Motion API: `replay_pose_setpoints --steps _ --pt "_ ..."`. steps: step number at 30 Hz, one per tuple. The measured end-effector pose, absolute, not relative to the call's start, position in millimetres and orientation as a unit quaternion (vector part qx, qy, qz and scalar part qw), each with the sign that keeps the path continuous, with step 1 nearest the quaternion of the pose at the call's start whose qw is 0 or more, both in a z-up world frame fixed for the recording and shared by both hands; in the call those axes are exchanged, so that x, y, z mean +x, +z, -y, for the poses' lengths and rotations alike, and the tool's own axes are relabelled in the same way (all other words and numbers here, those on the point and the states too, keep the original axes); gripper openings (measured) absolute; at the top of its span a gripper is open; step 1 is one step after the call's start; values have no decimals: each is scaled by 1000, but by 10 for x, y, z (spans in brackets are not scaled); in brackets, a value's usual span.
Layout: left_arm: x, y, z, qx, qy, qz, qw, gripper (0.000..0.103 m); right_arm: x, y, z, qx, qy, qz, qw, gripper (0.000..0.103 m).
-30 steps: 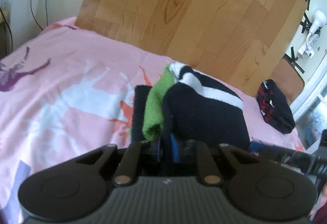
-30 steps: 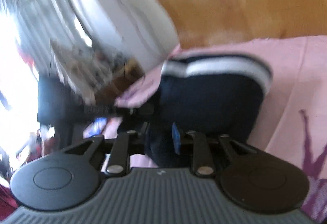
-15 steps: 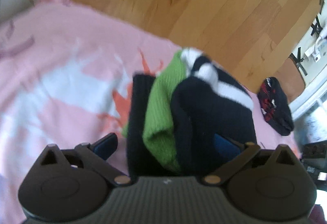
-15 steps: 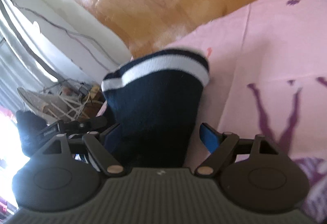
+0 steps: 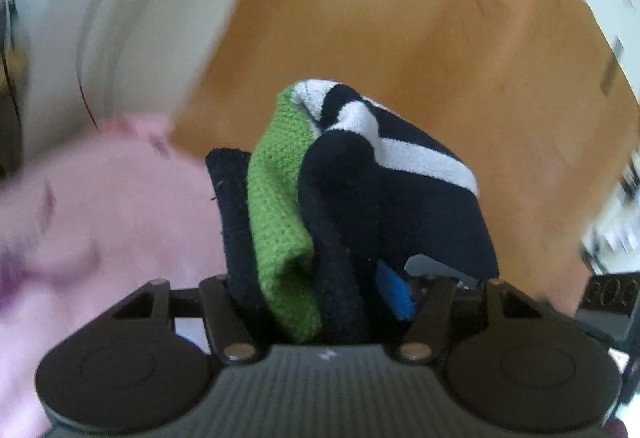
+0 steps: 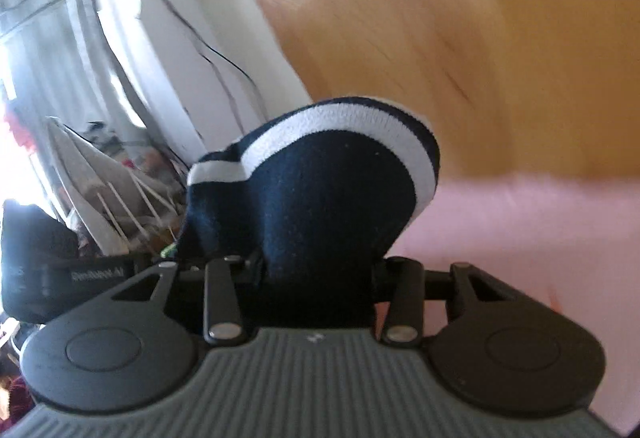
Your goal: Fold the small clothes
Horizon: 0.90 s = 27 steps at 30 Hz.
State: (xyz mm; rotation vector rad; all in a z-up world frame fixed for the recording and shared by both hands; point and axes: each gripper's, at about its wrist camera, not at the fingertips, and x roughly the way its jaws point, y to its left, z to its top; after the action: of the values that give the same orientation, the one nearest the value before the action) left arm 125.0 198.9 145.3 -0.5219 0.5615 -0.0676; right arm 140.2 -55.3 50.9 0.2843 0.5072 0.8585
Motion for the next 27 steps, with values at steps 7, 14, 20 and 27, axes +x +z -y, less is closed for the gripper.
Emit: replay_pose_setpoints --steps 7,14,20,27 --pt "2090 1094 -2296 -266 65 -291 917 56 2332 458 -283 72 405 -219 885 48" --pt "2382 674 -2200 -218 121 -335 909 75 2986 -166 -428 63 343 -307 886 65" --pt "1923 905 -1929 -181 179 -324 911 83 2634 -108 -48 100 293 -296 904 81" --pt "1199 979 -1449 -144 230 -339 901 87 1578 -59 503 62 246 -271 929 85"
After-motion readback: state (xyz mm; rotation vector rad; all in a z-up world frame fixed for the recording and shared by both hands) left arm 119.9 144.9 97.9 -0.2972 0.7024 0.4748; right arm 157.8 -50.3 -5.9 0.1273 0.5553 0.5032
